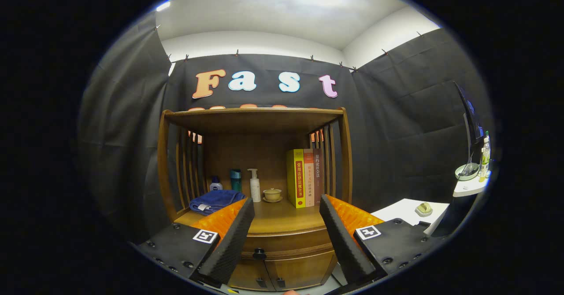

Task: Pull open the drawer, take out the items inside it, and place them on the countertop above the cabinet.

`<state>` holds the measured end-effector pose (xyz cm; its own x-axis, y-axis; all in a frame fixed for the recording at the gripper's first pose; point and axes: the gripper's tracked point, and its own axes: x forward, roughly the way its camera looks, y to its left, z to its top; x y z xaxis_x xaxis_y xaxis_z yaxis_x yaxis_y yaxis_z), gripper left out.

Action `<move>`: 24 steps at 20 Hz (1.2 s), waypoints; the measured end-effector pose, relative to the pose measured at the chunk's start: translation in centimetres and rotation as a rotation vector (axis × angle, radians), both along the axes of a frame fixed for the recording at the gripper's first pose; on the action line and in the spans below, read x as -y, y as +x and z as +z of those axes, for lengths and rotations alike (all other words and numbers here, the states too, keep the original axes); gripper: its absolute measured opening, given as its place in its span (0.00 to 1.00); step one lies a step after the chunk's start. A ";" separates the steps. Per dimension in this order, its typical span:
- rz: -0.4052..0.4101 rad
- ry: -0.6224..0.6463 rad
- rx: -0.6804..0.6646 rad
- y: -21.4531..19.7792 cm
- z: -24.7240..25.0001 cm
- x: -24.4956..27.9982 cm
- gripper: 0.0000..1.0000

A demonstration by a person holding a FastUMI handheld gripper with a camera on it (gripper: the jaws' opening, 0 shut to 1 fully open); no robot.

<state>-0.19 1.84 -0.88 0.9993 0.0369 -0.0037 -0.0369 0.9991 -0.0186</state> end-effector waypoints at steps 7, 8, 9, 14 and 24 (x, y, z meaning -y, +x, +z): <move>-0.002 0.000 -0.002 0.0 -0.1 0.0 0.98; -0.003 0.001 -0.003 0.1 -0.1 0.1 0.98; -0.003 0.002 -0.003 0.1 -0.1 0.1 0.98; -0.002 -0.002 -0.005 0.0 -0.1 0.0 0.98; -0.007 -0.003 -0.007 0.0 -0.1 0.0 0.98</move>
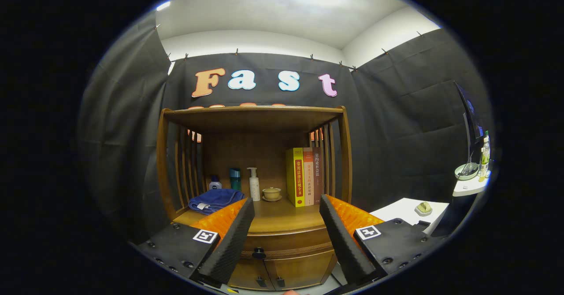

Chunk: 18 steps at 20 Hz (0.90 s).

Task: Pull open the drawer, take out the items inside it, and place them on the countertop above the cabinet.

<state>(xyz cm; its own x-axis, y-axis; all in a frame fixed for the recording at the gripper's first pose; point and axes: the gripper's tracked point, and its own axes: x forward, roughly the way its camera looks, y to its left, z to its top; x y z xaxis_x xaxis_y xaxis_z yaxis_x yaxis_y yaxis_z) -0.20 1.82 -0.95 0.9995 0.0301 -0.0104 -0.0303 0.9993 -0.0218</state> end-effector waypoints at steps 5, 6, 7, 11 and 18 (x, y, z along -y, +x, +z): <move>0.001 0.002 0.000 0.0 0.0 -0.2 0.98; 0.002 0.002 0.000 0.0 0.1 -0.3 0.98; 0.002 0.002 0.001 0.0 0.1 -0.3 0.98; 0.003 0.003 0.002 -0.1 0.1 -0.4 0.98; 0.021 0.018 -0.003 0.8 -1.5 -1.4 0.98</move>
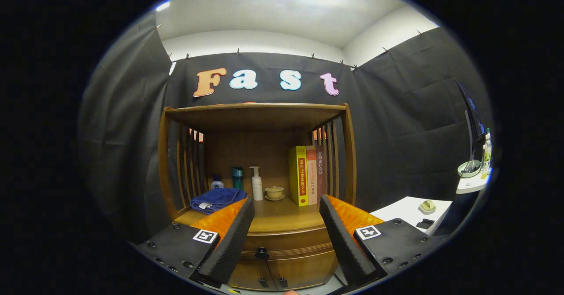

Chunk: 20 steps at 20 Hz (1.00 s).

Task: Pull open the drawer, take out the items inside it, and place them on the countertop above the cabinet.

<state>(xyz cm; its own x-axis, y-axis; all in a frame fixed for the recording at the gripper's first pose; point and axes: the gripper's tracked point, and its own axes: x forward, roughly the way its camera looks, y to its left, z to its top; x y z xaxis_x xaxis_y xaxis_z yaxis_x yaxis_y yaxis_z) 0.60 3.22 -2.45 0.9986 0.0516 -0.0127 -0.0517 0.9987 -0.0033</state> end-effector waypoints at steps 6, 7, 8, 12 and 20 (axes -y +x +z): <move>0.034 -0.020 -0.018 2.0 -7.2 -2.7 0.98; 0.047 -0.019 -0.039 2.1 -9.3 -3.3 0.98; 0.058 -0.020 -0.066 2.5 -11.8 -4.1 0.98; 0.114 -0.030 -0.148 3.8 -20.2 -6.5 0.99; 0.101 0.027 -0.293 4.8 -29.9 -5.1 0.97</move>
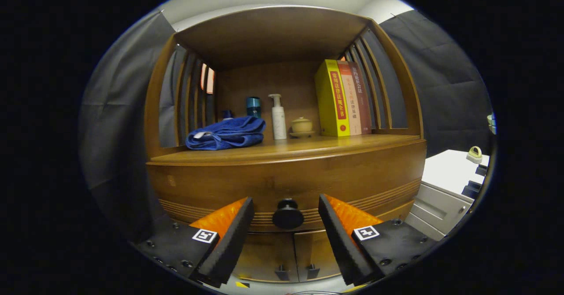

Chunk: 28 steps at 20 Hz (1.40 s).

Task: Pull open the drawer, take out the items inside it, and place them on the countertop above the cabinet.

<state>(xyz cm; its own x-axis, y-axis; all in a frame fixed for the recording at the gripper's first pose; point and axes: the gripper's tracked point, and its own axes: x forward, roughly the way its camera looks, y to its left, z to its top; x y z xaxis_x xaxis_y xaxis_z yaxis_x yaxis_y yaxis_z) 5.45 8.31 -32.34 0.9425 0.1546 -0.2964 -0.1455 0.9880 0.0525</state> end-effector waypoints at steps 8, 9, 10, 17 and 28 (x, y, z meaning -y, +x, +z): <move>0.035 -0.067 -0.013 1.6 -2.9 -0.7 0.86; 0.037 -0.093 -0.006 1.9 -3.1 -1.0 0.81; 0.040 -0.102 -0.015 2.0 -3.5 -1.2 0.76; 0.041 -0.048 -0.022 2.0 -3.7 -1.8 0.51; 0.035 -0.059 -0.058 1.0 -2.7 -1.5 0.36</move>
